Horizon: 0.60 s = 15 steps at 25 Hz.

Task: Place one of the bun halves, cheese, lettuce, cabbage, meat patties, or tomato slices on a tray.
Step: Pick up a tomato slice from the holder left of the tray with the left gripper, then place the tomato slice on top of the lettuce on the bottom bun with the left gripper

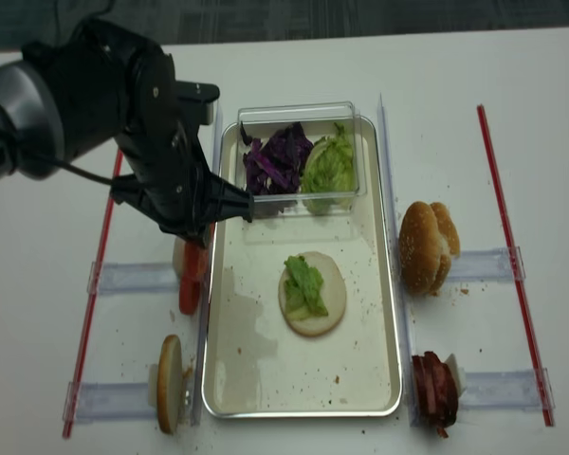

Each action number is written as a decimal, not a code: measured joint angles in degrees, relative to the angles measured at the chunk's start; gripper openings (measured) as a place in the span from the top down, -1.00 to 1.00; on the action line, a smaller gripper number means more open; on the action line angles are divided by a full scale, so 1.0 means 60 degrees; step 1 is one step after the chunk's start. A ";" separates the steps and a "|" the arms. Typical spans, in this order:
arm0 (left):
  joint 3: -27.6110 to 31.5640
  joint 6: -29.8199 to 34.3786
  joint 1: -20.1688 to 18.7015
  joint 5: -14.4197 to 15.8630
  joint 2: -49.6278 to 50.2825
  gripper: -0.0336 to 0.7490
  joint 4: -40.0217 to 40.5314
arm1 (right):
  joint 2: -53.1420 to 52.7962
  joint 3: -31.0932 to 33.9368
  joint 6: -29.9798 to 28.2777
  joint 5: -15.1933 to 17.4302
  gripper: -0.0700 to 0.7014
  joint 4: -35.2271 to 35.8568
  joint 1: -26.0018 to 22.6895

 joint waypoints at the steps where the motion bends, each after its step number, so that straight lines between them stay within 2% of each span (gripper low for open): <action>1: 0.0000 0.0236 0.0000 0.0000 -0.0014 0.86 -0.0333 | 0.0000 0.0000 0.0000 0.0000 -0.94 0.0000 0.0000; 4: 0.0000 0.1594 0.0000 0.0000 -0.0014 0.86 -0.1820 | 0.0000 0.0000 0.0000 0.0000 -0.94 0.0000 0.0000; 11: 0.0000 0.5380 0.0000 0.0227 -0.0014 0.86 -0.6452 | 0.0000 0.0000 0.0000 0.0000 -0.94 0.0000 0.0000; 15: 0.0000 0.6588 0.0000 0.0519 -0.0014 0.86 -0.8193 | 0.0000 0.0000 0.0000 0.0000 -0.94 0.0000 0.0000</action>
